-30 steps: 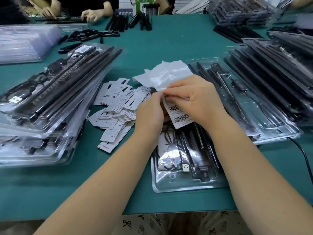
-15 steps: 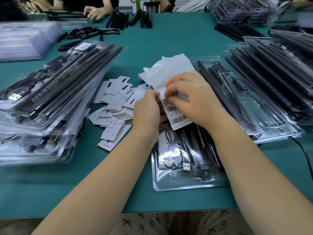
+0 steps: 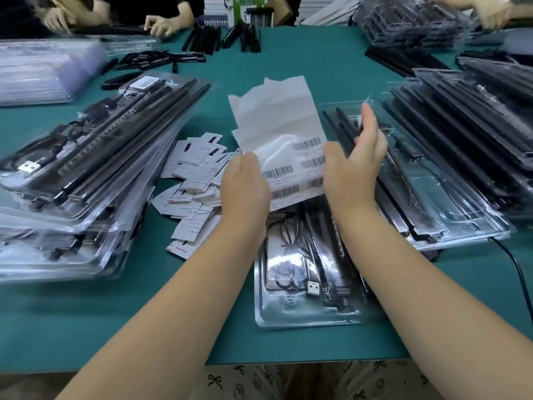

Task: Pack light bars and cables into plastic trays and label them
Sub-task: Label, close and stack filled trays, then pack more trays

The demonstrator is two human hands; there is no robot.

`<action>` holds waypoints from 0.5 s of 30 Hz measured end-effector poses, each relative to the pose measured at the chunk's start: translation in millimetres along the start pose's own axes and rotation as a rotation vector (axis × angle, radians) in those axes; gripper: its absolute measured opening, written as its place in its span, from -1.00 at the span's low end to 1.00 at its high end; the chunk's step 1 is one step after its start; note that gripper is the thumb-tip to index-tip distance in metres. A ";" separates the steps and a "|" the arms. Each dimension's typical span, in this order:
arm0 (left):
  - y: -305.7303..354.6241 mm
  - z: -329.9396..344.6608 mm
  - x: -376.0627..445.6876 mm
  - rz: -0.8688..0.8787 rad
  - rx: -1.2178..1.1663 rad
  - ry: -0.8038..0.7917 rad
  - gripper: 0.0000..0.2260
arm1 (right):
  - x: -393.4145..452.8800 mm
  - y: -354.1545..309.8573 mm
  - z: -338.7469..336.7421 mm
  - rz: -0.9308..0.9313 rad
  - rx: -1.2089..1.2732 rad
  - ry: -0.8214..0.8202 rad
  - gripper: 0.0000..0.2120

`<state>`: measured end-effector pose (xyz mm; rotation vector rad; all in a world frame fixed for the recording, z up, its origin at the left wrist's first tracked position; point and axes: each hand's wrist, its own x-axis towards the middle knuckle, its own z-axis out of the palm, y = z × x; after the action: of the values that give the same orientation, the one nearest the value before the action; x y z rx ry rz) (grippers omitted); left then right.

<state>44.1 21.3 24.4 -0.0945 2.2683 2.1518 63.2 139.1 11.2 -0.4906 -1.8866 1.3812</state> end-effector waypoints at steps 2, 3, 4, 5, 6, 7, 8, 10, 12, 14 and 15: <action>11.2 -11.8 4.0 0.204 0.210 0.047 -0.70 | -0.5 2.3 0.1 -0.045 -0.030 -0.024 -0.43; 16.9 -20.3 6.6 0.322 0.314 0.100 -0.68 | -1.7 2.6 0.4 -0.075 -0.045 -0.028 -0.46; 22.6 -30.5 7.9 0.440 0.396 0.167 -0.70 | -2.7 1.9 0.9 -0.105 -0.063 -0.022 -0.49; 25.9 -40.4 10.3 0.507 0.474 0.225 -0.72 | -3.1 1.1 1.1 -0.120 -0.078 -0.016 -0.52; 26.5 -49.8 14.5 0.519 0.612 0.258 -0.75 | -3.0 0.3 1.0 -0.120 -0.081 -0.013 -0.55; 25.5 -57.5 19.3 0.452 0.793 0.252 -0.76 | -2.6 -0.5 1.1 -0.111 -0.075 -0.011 -0.57; 25.3 -64.5 21.4 0.336 0.964 0.223 -0.79 | -2.3 -1.1 1.0 -0.101 -0.065 -0.008 -0.60; 26.4 -74.0 20.0 0.172 1.147 0.184 -0.85 | -3.3 -2.6 0.9 -0.106 -0.060 0.002 -0.64; 28.6 -78.2 13.0 0.158 1.197 0.227 -0.80 | -3.9 -2.8 1.2 -0.128 -0.072 0.009 -0.67; 30.8 -75.6 5.2 0.274 1.242 0.285 -0.74 | -3.2 -3.2 1.7 -0.120 -0.073 0.001 -0.68; 32.5 -70.8 1.4 0.376 1.247 0.281 -0.73 | -2.8 -3.5 1.7 -0.107 -0.071 -0.006 -0.67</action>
<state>43.3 -47.7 60.5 0.0604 3.5012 0.4268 64.2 134.9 13.2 -0.4148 -1.9431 1.2510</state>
